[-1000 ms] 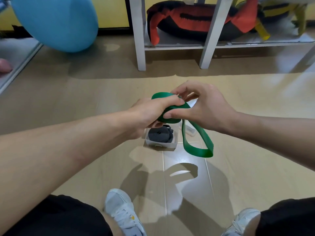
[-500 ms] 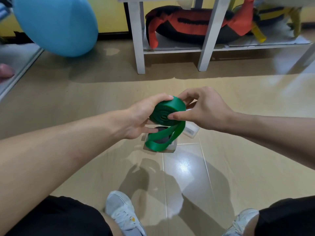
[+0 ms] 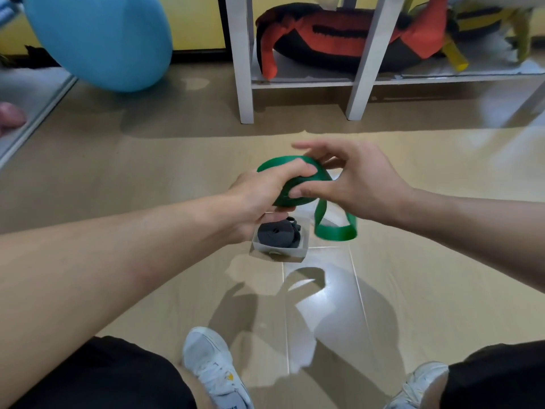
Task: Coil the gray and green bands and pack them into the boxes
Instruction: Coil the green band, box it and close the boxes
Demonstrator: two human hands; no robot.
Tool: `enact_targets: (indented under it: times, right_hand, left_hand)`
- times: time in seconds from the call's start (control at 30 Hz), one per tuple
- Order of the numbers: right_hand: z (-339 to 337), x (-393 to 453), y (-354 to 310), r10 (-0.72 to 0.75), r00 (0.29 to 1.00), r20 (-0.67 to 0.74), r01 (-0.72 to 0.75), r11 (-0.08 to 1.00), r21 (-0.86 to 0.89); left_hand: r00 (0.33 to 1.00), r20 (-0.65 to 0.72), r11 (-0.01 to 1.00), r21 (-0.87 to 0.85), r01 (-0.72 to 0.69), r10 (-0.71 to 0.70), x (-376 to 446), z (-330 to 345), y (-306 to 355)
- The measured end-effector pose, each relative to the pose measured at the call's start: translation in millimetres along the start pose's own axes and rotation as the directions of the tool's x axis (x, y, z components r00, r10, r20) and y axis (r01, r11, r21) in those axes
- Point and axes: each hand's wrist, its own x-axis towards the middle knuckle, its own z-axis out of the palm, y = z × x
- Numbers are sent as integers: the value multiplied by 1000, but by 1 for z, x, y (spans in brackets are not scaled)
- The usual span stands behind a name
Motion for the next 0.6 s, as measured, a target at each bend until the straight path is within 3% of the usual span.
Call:
enact_targets:
  times: [0.1,0.2,0.37,0.6]
  right_hand:
    - [-5,1,15,38,999,-9,-36,988,150]
    - [-6,0,25,14,1000,-10,-12,983,184]
    - [-5,-2,22,-13,999,-49,22,984,178]
    - [-1,1,16,40,998,57,-48,989,143]
  left_hand:
    - [999,5,999,-21,36,-36,2,-4,4]
    - [996,64,998,-34,61,-59,0,-7,5]
    - [984,156,993,-60,97,-87,-4,-10,6]
    - [980,172,994,-3,106,-104,-6,-12,3]
